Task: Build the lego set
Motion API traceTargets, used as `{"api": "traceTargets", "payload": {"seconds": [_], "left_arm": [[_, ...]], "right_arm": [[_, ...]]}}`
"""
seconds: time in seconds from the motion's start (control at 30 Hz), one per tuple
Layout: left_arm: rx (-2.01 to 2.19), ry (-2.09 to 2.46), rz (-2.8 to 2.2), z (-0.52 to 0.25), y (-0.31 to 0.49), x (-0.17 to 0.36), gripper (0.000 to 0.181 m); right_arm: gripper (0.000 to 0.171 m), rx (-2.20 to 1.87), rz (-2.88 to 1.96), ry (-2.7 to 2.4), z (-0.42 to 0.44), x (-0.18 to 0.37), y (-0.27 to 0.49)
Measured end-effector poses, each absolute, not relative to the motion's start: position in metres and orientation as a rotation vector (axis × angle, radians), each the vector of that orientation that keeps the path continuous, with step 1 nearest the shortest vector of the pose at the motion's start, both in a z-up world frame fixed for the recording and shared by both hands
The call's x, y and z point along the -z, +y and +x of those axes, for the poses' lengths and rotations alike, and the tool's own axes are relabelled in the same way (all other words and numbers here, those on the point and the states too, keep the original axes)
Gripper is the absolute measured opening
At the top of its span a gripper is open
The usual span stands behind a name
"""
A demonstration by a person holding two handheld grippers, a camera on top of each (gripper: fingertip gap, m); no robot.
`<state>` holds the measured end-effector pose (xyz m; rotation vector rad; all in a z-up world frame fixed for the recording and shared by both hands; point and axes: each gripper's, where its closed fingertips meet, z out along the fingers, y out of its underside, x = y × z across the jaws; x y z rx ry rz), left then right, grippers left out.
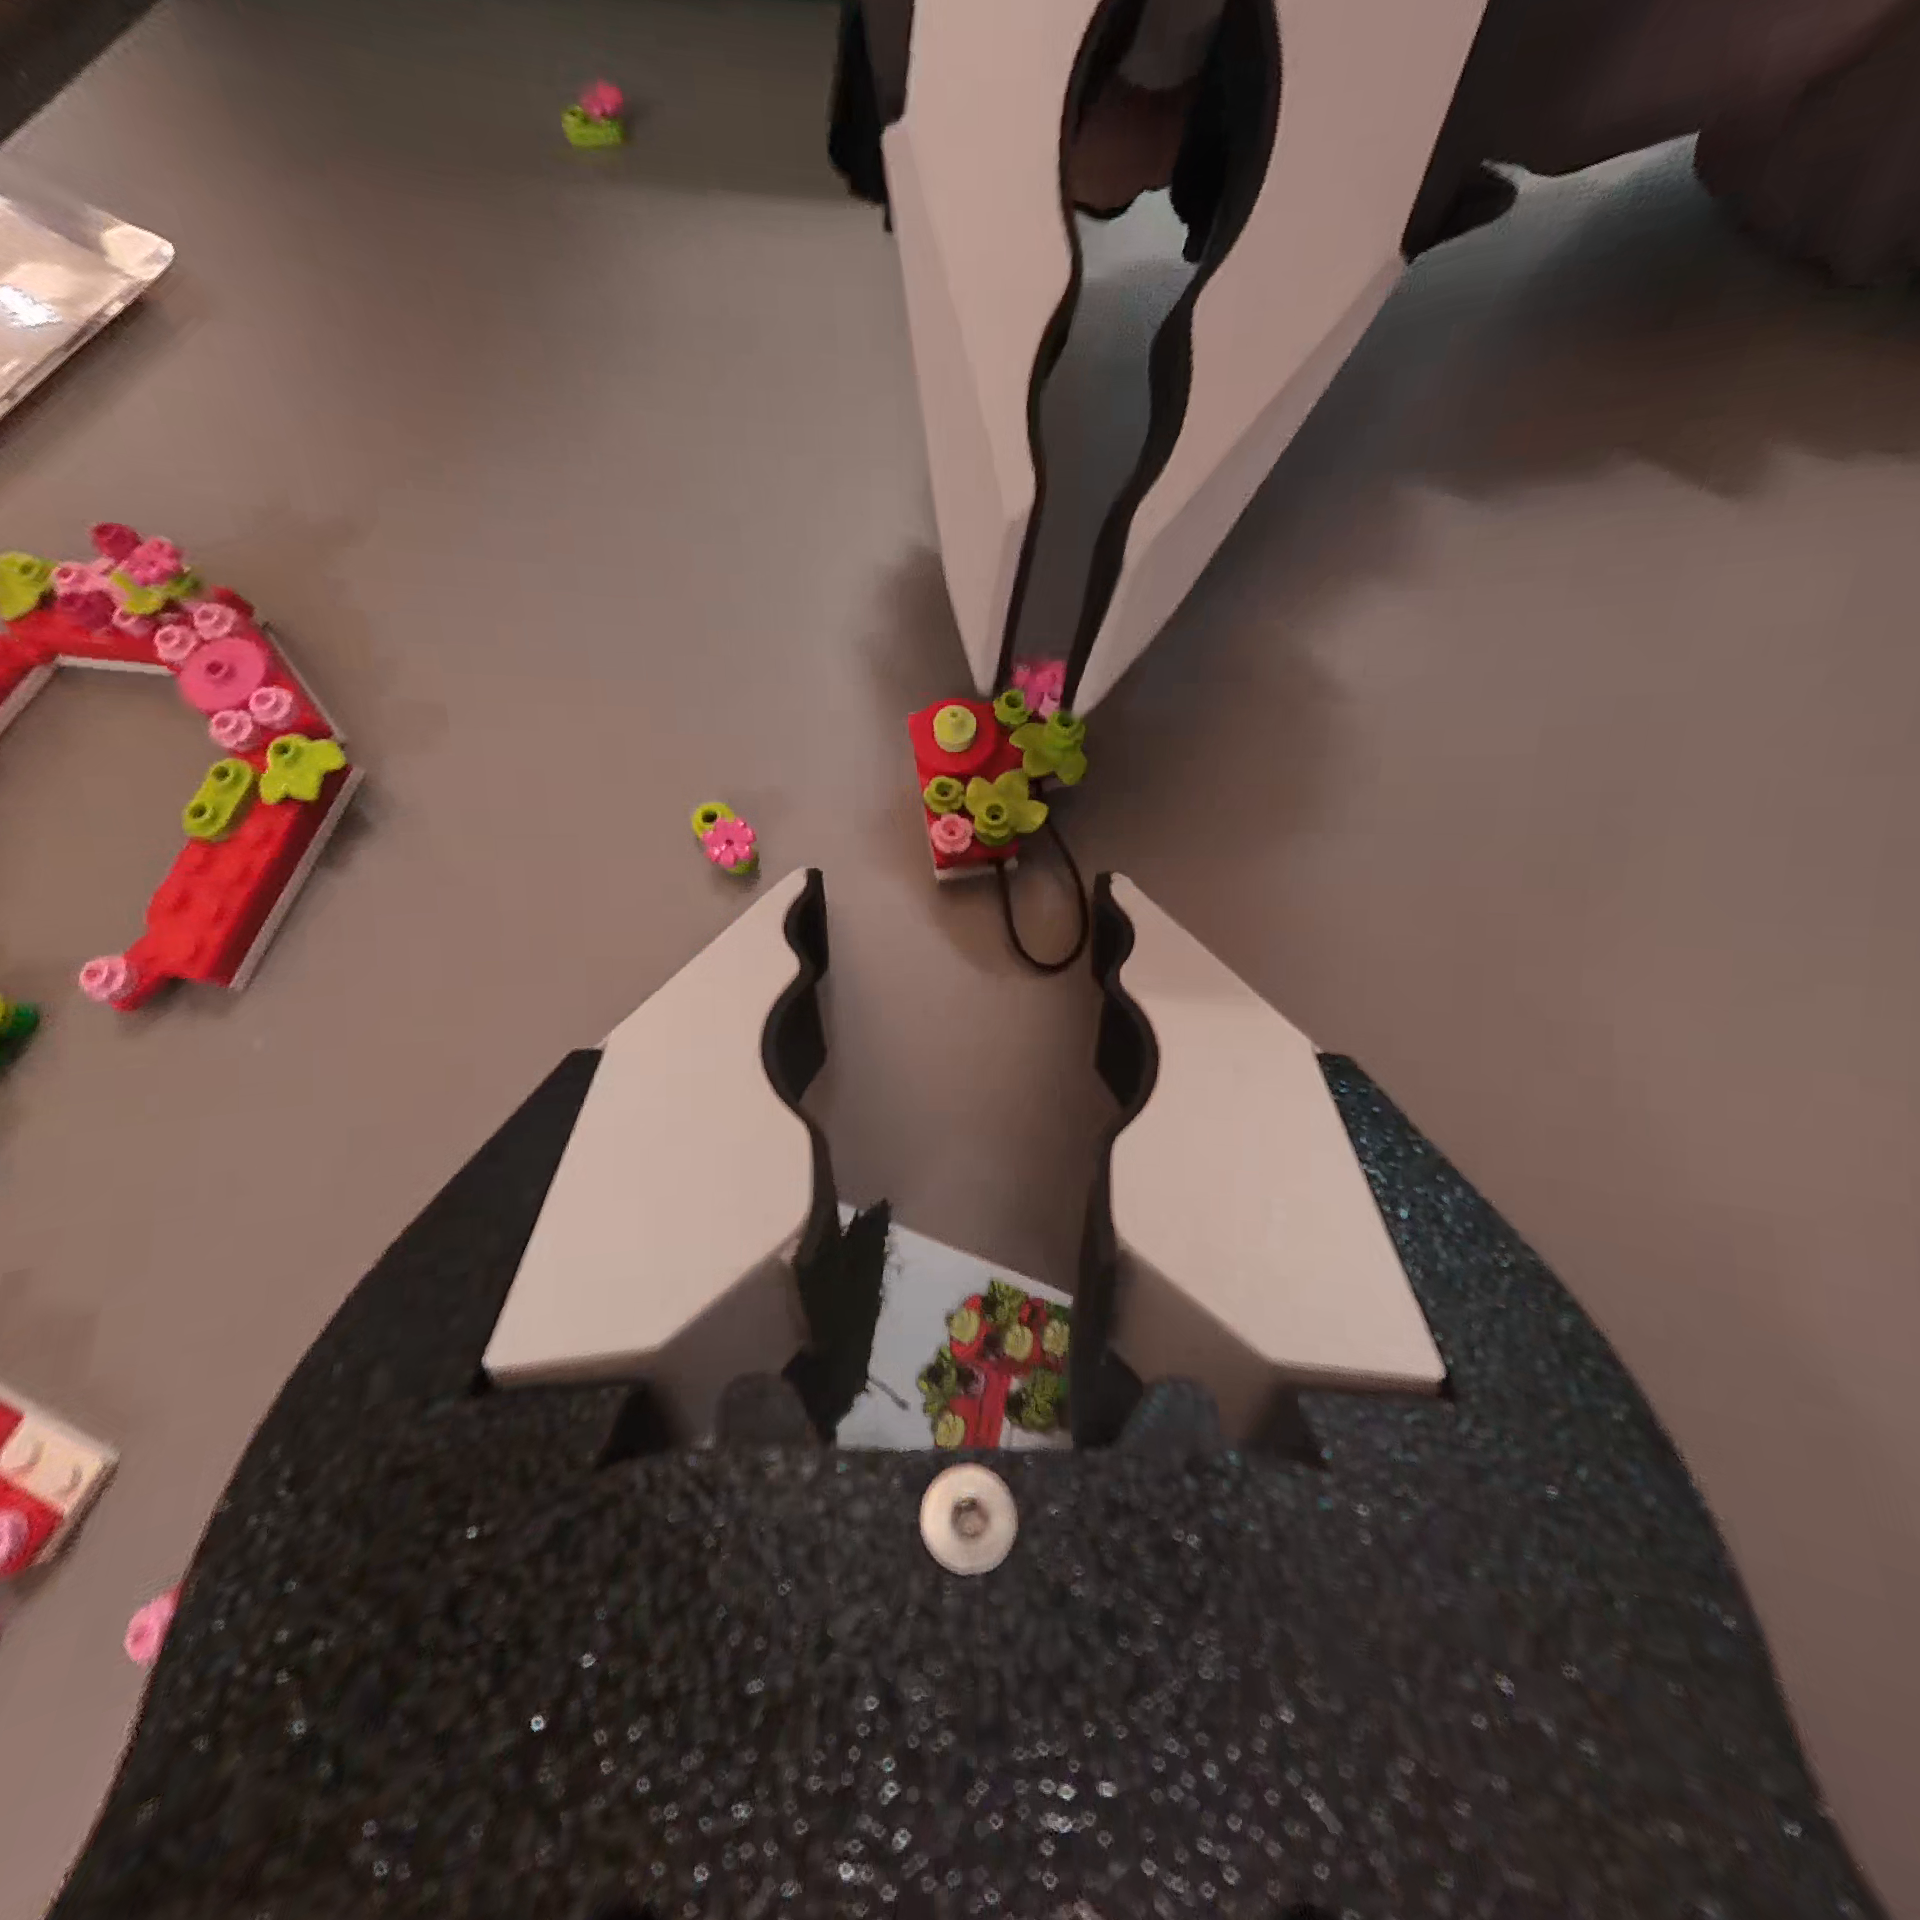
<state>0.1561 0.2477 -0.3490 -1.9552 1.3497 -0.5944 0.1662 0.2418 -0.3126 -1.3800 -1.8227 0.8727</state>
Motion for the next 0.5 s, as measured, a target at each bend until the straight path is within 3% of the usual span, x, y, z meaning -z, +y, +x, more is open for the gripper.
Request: {"api": "traceTargets", "payload": {"seconds": [0.5], "left_arm": [[0.591, 1.472, -1.854, 0.167, 0.247, 0.351, 0.02]], "right_arm": [[0.007, -0.874, -1.363, -1.865, 0.154, 0.322, 0.243]]}}
